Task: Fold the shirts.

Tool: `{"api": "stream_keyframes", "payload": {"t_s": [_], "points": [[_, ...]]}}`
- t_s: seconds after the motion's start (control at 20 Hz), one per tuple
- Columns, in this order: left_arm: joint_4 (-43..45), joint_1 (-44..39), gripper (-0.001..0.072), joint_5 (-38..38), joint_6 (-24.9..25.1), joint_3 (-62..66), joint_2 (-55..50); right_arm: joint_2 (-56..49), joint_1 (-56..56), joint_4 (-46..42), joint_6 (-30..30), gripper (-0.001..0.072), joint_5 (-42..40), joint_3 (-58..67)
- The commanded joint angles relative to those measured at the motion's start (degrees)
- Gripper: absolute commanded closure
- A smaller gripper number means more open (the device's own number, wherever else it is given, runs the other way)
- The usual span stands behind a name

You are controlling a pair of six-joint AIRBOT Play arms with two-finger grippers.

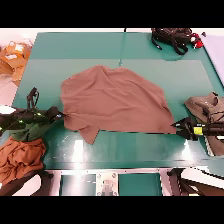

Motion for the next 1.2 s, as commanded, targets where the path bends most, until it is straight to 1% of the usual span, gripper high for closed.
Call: {"api": "stream_keyframes", "payload": {"t_s": [0.0,0.2,0.25,0.3,0.35,0.4,0.55,0.65,0.75,0.85,0.9,1.05,1.15], "points": [[0.09,0.09,0.0687,-0.37,0.2,0.07,-0.04,-0.13,3.28,0.57,-0.72,0.0164,-6.69,-2.91],[-0.17,0.09,0.0687,-1.16,0.17,0.07,-0.04,-0.13,8.48,2.56,-1.27,0.0166,-7.23,-2.29],[-0.17,0.09,0.0687,-1.49,0.17,0.07,-0.04,-0.13,8.83,2.56,-1.29,0.0193,-6.86,-2.03],[-0.17,0.09,0.0687,-1.68,0.2,0.07,-0.04,-0.13,8.81,2.69,-1.29,0.0396,-6.4,-1.57],[-0.17,0.09,0.0687,-1.77,0.24,0.15,-0.04,-0.11,8.81,2.64,-1.27,0.0564,-6.01,-0.85],[-0.17,0.09,0.0687,-2.25,0.26,0.7,-0.04,-0.11,8.81,2.75,-1.25,0.0685,-5.05,0.42],[-0.2,0.09,0.0688,-8.09,0.55,7.74,1.01,0.33,8.81,4.94,-1.2,0.0695,0.83,7.65],[-1.36,0.09,0.0688,-12.35,-0.52,16.04,3.17,3.1,8.81,10.95,-1.2,0.0695,5.16,14.45],[-4.09,0.02,0.0689,-16.44,-1.18,26.67,5.6,8.5,8.81,18.45,-0.98,0.0696,6.58,22.25],[-7.56,0.02,0.0689,-19.23,-1.55,39.82,7.39,15.21,8.55,25.38,0.17,0.0696,5.79,31.47],[-8.44,0.04,0.0689,-19.41,-2.05,46.38,8.28,18.18,8.55,26.88,1.16,0.0696,4.61,36.17],[-8.81,0.04,0.0688,-19.3,-4.42,67.87,9.55,26.73,7.89,27.1,5.73,0.0696,-1.25,50.69],[-8.74,0.04,0.0688,-18.99,-5.95,82.58,9.53,31.15,5.53,27.02,8.9,0.0696,-5.16,58.73]]}}
